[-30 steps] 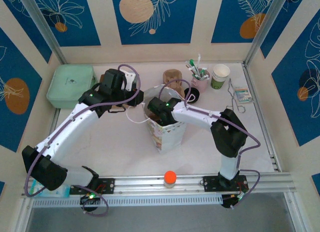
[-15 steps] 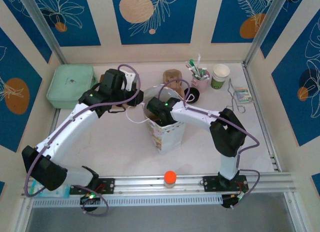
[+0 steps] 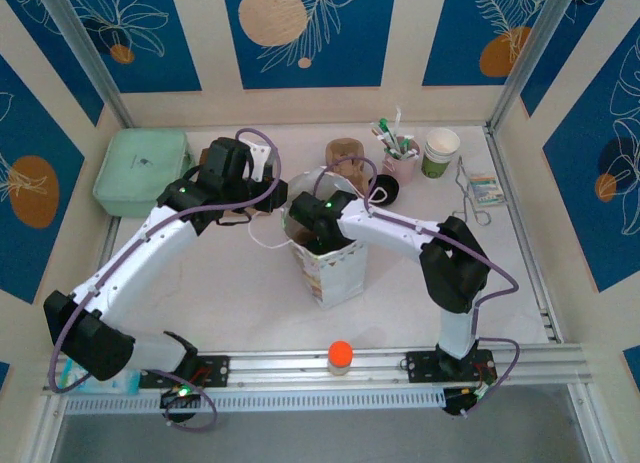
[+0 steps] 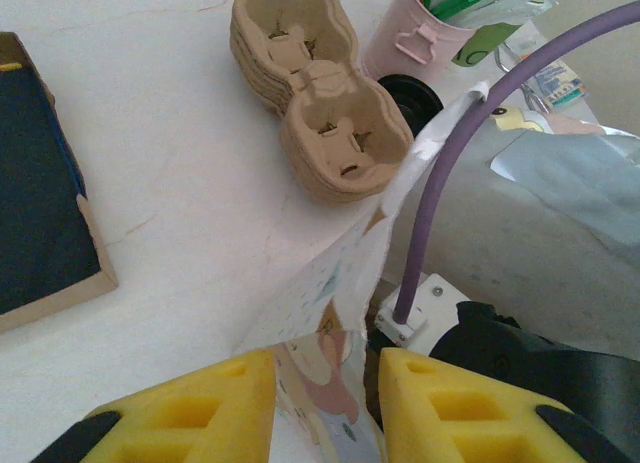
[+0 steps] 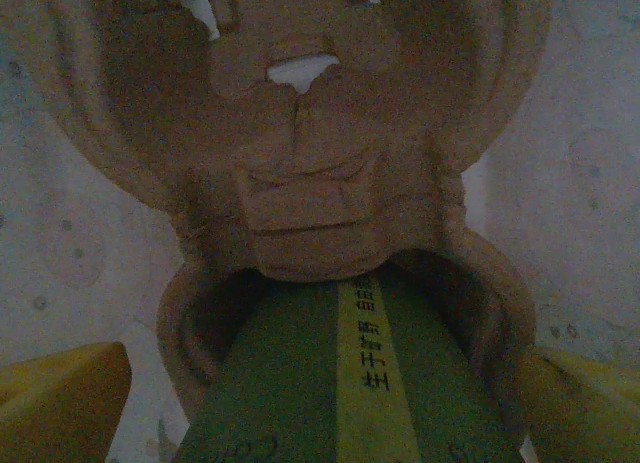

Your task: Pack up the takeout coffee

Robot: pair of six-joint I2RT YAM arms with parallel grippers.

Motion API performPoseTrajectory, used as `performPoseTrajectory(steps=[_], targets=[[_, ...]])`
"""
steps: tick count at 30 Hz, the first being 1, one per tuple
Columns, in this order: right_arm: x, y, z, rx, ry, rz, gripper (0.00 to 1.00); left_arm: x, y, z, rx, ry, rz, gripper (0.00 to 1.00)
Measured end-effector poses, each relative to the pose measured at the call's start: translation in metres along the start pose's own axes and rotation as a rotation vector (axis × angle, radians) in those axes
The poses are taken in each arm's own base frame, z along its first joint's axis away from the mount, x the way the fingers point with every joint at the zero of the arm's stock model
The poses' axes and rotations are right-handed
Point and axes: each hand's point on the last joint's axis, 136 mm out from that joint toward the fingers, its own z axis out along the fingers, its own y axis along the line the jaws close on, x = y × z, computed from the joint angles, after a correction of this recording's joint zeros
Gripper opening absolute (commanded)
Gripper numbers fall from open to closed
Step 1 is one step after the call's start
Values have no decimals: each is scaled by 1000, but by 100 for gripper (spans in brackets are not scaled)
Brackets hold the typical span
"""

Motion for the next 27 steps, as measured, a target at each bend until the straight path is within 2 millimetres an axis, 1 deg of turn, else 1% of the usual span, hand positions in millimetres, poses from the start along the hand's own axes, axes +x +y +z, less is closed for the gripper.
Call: performPoseTrajectory(steps=[9, 18, 24, 27], targets=[[2, 4, -18, 8, 5, -14, 99, 0, 0, 0, 0, 0, 1, 37], [3, 3, -45, 11, -29, -19, 99, 0, 0, 0, -1, 0, 1, 42], [5, 4, -57, 22, -43, -34, 99, 0, 0, 0, -4, -1, 1, 48], [6, 5, -63, 22, -56, -41, 99, 0, 1, -1, -5, -2, 1, 53]])
